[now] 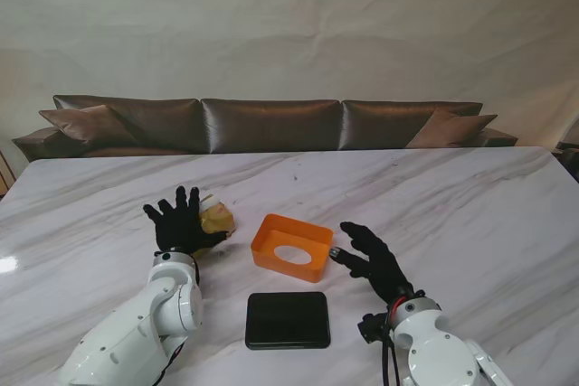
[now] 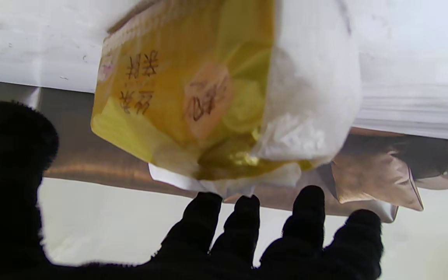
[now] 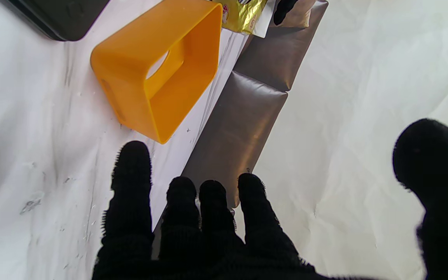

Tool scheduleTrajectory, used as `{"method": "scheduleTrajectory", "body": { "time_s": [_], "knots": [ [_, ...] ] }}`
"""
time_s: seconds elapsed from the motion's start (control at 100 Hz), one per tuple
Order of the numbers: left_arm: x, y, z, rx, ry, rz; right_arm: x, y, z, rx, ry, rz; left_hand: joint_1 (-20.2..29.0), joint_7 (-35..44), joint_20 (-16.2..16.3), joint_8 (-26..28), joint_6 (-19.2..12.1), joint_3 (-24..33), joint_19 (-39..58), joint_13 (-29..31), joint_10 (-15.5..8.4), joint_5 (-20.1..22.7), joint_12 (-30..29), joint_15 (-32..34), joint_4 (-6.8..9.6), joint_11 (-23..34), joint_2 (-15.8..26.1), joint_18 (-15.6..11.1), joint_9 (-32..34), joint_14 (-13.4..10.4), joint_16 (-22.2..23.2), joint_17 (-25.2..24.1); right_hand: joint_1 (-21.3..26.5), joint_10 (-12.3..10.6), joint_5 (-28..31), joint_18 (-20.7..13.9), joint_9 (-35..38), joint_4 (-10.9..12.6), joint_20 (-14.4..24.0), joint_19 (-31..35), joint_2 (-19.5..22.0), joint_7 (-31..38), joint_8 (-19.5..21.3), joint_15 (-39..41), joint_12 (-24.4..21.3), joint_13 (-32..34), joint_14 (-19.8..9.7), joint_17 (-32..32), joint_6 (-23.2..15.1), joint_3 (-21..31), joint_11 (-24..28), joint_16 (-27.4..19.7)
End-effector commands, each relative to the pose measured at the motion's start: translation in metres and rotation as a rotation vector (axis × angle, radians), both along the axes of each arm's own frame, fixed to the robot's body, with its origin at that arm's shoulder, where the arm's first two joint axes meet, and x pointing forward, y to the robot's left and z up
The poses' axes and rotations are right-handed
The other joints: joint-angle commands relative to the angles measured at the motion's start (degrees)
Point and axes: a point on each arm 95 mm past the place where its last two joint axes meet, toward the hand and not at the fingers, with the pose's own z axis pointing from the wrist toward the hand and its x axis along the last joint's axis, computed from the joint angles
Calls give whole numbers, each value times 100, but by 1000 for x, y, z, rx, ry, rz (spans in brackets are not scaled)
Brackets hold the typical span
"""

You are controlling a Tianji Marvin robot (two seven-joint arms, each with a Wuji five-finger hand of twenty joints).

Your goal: Refill a tissue box and feed the first sheet

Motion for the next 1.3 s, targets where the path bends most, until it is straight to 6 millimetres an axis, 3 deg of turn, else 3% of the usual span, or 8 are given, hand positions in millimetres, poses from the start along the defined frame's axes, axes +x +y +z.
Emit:
{"method": "scheduleTrajectory", "body": {
  "time_s": [0.0, 0.55, 0.85, 0.92, 1.0, 1.04, 1.13, 1.29],
  "knots": [
    [2, -5, -4, -19, 34, -10, -2, -1, -3, -1, 15, 3, -216, -117, 255, -128, 265, 138, 8971, 161, 197, -78, 131, 157, 29, 217, -66, -270, -176, 149, 95, 170, -4, -12, 73, -217, 130, -133, -53, 159, -168, 32, 65, 112, 57, 78, 10, 54, -156, -54, 2, 45],
    [-3, -5, -35, -3, 184, -5, -3, -8, 5, -1, -6, -26, 463, -56, 690, -35, 486, 699, 10012, 891, 539, 61, 513, 644, 164, 821, -528, -916, -59, 82, 731, 997, 83, -26, 131, -222, 202, -173, -64, 175, -51, 55, 95, 144, 64, 124, 17, 63, -155, -110, 21, 59],
    [-9, -3, -48, -21, 236, 17, -8, -13, 5, 29, 0, -46, 1780, 731, 596, 580, 584, 2466, 11220, 1854, 329, -16, 1141, 1810, 1543, 1941, -577, -1998, 29, -509, 1888, 2298, 200, -35, 188, -206, 324, -183, -66, 217, 177, 62, 113, 178, 76, 212, 35, 86, -162, -257, 46, 75],
    [-10, -2, -50, -16, 243, 24, -8, -13, 6, 31, -8, -53, 2075, 1632, 568, 1073, 507, 2692, 11649, 1901, 284, -350, 1484, 2295, 2085, 2590, -328, -2382, 5, -651, 2404, 2590, 226, -43, 215, -201, 376, -176, -67, 227, 158, 69, 118, 194, 81, 258, 41, 100, -173, -267, 58, 82],
    [-11, -2, -51, -17, 244, 40, -9, -14, 7, 23, -21, -58, 2519, 3100, 480, 1795, 412, 2823, 12138, 2069, 129, -833, 1833, 2792, 2388, 3271, -43, -2829, 38, -820, 2892, 3030, 258, -50, 276, -197, 461, -168, -66, 245, 139, 96, 133, 220, 89, 328, 67, 128, -195, -273, 79, 92],
    [-11, -2, -52, -15, 234, 52, -9, -15, 8, 15, -28, -60, 2861, 3955, -193, 2192, 322, 2957, 12548, 2227, -60, -1063, 2111, 3027, 2149, 3725, -180, -3047, 86, -814, 3403, 3238, 273, -45, 302, -191, 505, -164, -65, 258, 129, 110, 142, 240, 92, 374, 99, 147, -229, -276, 85, 101],
    [-12, -1, -49, -17, 207, 68, -11, -16, 10, -7, -43, -63, 3878, 5211, -705, 3135, -73, 3407, 13090, 2681, -462, -1257, 2845, 3281, 816, 4505, -1078, -3411, 273, -806, 4365, 3585, 310, -15, 364, -186, 582, -154, -67, 285, 99, 141, 162, 271, 96, 442, 122, 189, -237, -278, 92, 116],
    [-12, 1, -39, -9, 162, 75, -12, -18, 10, -47, -74, -80, 4031, 6422, -908, 4677, -699, 3796, 13399, 2859, -905, -1189, 4039, 3991, 743, 4938, -1342, -3646, 863, -952, 4765, 3890, 382, -11, 491, -162, 747, -132, -77, 341, 31, 213, 209, 326, 115, 587, 133, 272, -287, -276, 128, 142]
  ]
}}
